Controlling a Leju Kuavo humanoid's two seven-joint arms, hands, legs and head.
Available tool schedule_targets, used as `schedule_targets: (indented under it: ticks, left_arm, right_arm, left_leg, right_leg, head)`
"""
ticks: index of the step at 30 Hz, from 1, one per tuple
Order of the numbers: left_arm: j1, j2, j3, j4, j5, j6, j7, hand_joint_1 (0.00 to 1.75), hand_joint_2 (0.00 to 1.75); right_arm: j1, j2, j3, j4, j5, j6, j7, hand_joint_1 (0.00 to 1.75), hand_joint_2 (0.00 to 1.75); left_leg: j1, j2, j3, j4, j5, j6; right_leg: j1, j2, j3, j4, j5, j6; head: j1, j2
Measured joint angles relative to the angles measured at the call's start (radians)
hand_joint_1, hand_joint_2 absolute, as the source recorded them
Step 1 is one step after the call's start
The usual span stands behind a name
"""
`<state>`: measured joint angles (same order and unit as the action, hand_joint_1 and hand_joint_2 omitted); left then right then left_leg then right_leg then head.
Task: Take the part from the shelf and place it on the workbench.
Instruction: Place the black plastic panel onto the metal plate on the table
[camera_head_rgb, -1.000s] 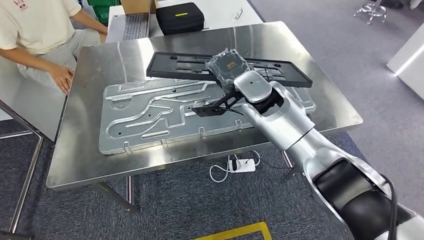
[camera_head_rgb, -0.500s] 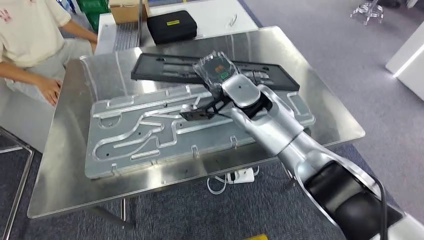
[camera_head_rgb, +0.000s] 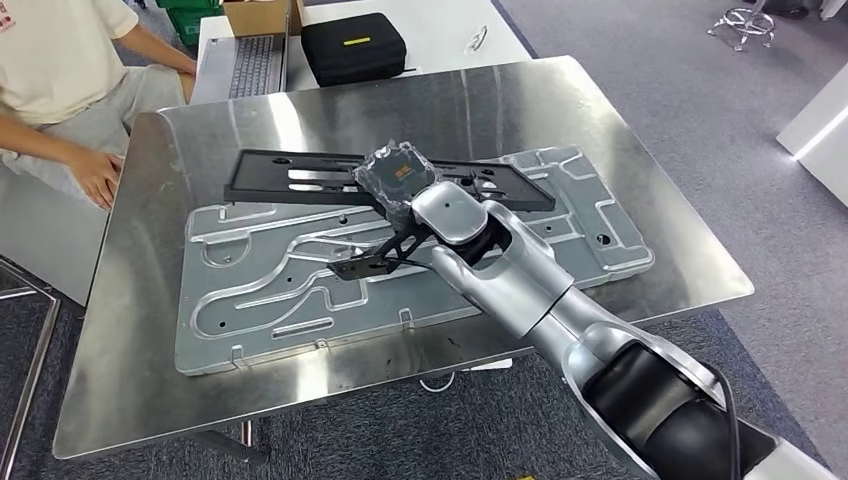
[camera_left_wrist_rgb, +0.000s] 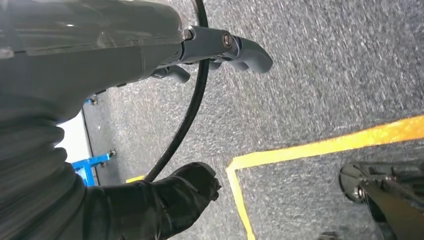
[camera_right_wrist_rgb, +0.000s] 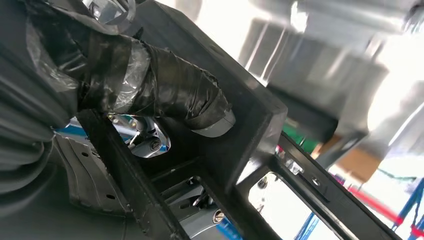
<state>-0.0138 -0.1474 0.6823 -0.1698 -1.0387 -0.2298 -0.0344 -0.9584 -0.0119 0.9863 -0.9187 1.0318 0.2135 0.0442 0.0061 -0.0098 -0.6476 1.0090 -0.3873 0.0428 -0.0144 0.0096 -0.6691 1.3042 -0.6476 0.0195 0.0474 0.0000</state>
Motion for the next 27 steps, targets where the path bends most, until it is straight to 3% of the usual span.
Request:
schedule_targets:
  ticks: [1,3,5,7,9,13,19,27]
  left_arm:
    - [0.0,0.0,0.0,0.0,-0.001,0.0,0.0,0.0,1.75]
    - [0.001,0.0,0.003,0.0,-0.001,-0.004,0.002,0.0,1.75]
    - [0.003,0.0,0.008,0.0,0.0,-0.01,0.006,0.0,1.75]
    - [0.002,0.0,0.014,0.0,0.001,-0.019,0.01,0.0,1.75]
    - [0.002,0.0,0.02,0.0,0.002,-0.027,0.01,0.0,1.75]
    - [0.0,0.0,0.028,0.0,0.009,-0.023,0.012,0.0,0.0]
    - [0.0,0.0,0.048,0.0,0.019,-0.013,0.022,0.0,0.0]
    - [0.0,0.0,0.057,0.0,0.018,0.002,0.036,0.0,0.0]
  right_arm:
    - [0.006,0.002,0.002,0.004,0.0,0.0,0.0,1.75,1.75]
    - [0.018,0.011,0.006,0.028,-0.002,-0.003,-0.004,1.75,1.75]
    - [0.026,0.025,0.009,0.071,-0.006,-0.01,-0.015,0.87,0.87]
    - [0.032,0.038,0.01,0.105,-0.012,-0.016,-0.027,0.0,0.0]
    - [0.032,0.046,0.011,0.122,-0.015,-0.018,-0.037,0.0,0.0]
    - [0.033,0.062,0.013,0.145,-0.022,-0.01,-0.045,0.0,0.0]
    - [0.025,0.074,0.014,0.161,-0.034,0.004,-0.049,0.0,0.0]
    - [0.006,0.078,0.02,0.141,-0.027,-0.028,-0.027,0.0,0.0]
  left_leg:
    - [0.0,-0.002,0.003,0.003,-0.005,-0.001]
    - [0.0,-0.007,0.013,0.015,-0.024,-0.009]
    - [-0.002,-0.01,0.019,0.024,-0.04,-0.016]
    - [-0.004,-0.009,0.021,0.023,-0.044,-0.015]
    - [-0.004,-0.008,0.025,0.019,-0.044,-0.016]
    - [-0.003,-0.008,0.03,0.015,-0.044,-0.018]
    - [-0.002,-0.008,0.031,0.013,-0.044,-0.029]
    - [-0.004,-0.008,0.031,0.015,-0.043,-0.03]
  right_leg:
    - [-0.001,-0.001,-0.007,-0.007,0.021,0.001]
    - [-0.001,-0.003,0.009,-0.115,0.119,-0.004]
    - [0.003,-0.001,0.044,-0.231,0.184,-0.017]
    - [0.005,0.002,0.052,-0.253,0.186,-0.023]
    - [0.006,0.003,0.054,-0.253,0.184,-0.025]
    - [0.007,0.003,0.057,-0.253,0.182,-0.029]
    - [0.008,0.002,0.058,-0.252,0.182,-0.03]
    - [0.007,0.002,0.061,-0.253,0.183,-0.029]
  head:
    - [0.0,0.0]
    - [0.0,0.0]
    - [0.0,0.0]
    - [-0.001,0.0]
    - [-0.001,0.0]
    - [0.0,0.0]
    - [0.0,0.0]
    - [0.0,0.0]
